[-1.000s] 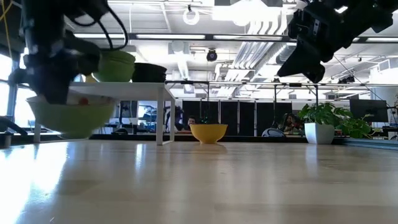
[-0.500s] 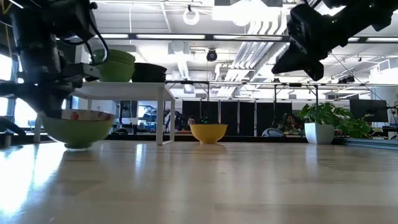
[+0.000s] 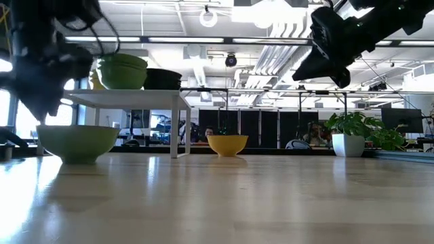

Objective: Pick & Place Mini bowls
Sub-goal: Stack the green patterned bowl on the stacked green patterned bowls on the shelf

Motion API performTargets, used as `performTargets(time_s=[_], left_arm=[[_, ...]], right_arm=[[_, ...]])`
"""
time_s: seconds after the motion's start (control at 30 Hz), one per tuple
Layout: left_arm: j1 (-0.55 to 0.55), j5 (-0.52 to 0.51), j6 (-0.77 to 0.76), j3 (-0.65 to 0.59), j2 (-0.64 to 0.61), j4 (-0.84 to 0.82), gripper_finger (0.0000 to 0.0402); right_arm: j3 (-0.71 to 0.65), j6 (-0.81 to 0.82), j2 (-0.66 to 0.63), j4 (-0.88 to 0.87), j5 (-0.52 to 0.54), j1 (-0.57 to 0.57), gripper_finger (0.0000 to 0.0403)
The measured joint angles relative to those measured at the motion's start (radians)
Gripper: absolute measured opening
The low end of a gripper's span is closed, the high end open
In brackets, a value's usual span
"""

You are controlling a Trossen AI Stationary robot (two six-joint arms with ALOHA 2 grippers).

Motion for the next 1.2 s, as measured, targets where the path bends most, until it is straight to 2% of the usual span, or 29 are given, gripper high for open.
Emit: performTargets(time_s=[0.13,0.23,0.5,0.67,1.03,1.2], left_arm=[[-0.007,-0.012,0.194,0.089,-0.009,-0.080,0.0158],[-0.046,0.010,0.379,0.142,-0.007,-0.055,0.0159],[-0.235,-0.035,0.805,0.163,0.045,0.055,0.0160],[-0.292,-0.143,0.824,0.163,0.133,0.058,0.0160],[-0.296,-0.156,0.835,0.162,0.356,0.136,0.0160],[-0.295,-0.207,0.828,0.162,0.431,0.146,0.0151]], right_arm=[[0.000,-0.001,0.013,0.016,0.000,0.000,0.0000],[0.000,-0.002,0.022,0.029,0.000,0.000,0.0000],[0.000,0.000,0.023,0.036,0.000,0.000,0.0000],[0.000,0.008,0.023,0.041,0.004,0.000,0.0000],[0.000,0.008,0.024,0.047,0.004,0.000,0.0000],[0.000,0.008,0.024,0.051,0.005,0.000,0.0000]])
